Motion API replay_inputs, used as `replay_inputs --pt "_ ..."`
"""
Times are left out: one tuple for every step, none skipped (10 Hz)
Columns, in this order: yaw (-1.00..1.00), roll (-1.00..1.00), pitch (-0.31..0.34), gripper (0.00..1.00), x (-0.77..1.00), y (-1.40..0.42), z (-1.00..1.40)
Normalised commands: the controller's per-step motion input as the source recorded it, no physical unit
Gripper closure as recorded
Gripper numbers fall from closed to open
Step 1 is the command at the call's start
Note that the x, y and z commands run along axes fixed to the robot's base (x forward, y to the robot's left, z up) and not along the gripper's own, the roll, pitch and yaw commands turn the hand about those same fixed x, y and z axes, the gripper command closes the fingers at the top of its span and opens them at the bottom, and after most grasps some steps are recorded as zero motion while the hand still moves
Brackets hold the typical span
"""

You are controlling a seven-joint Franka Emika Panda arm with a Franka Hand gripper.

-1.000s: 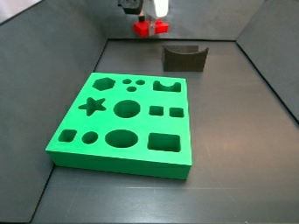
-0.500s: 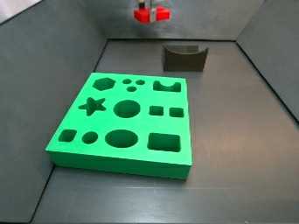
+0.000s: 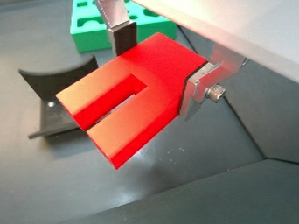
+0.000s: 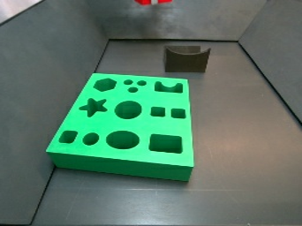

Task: Pick up the double-square object. Move up. Place the double-square object on the fixture. Regrasp the double-square object. Move to above the board. Insert the double-square object.
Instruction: Place the double-square object on the fixture.

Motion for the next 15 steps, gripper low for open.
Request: replay_inputs --pt "0.02 0.06 0.105 1.00 0.00 0.00 0.20" --pt "1.00 -0.04 0.152 1.00 0.69 -1.00 -0.28" --pt "1.00 -0.04 0.152 1.00 0.70 -1.00 -0.31" --pt "1.00 -0.03 0.152 1.00 0.74 -1.00 -0.29" --pt "1.00 -0.03 0.157 1.00 0.80 -1.00 -0.28" --pt "1.00 -0.02 0.163 1.00 0.84 -1.00 -0.27" --pt "1.00 -0.02 0.174 1.00 0.94 -1.00 -0.26" --pt "1.00 -0.01 0.180 1.00 1.00 -1.00 -0.26" --pt "1.00 0.00 0.197 1.00 1.00 -0.83 -0.20" --pt "1.00 0.02 0.213 1.00 1.00 -0.68 -0.16" --pt "1.00 0.04 0.246 1.00 0.91 -0.39 -0.09" --pt "1.00 0.05 0.267 1.00 0.85 -0.25 -0.07" --pt "1.00 0.08 0.322 1.00 0.75 -0.13 -0.03" --pt "1.00 0.10 0.360 1.00 0.68 -0.09 -0.02" --pt "0.83 0.14 0.368 1.00 0.59 -0.05 -0.02"
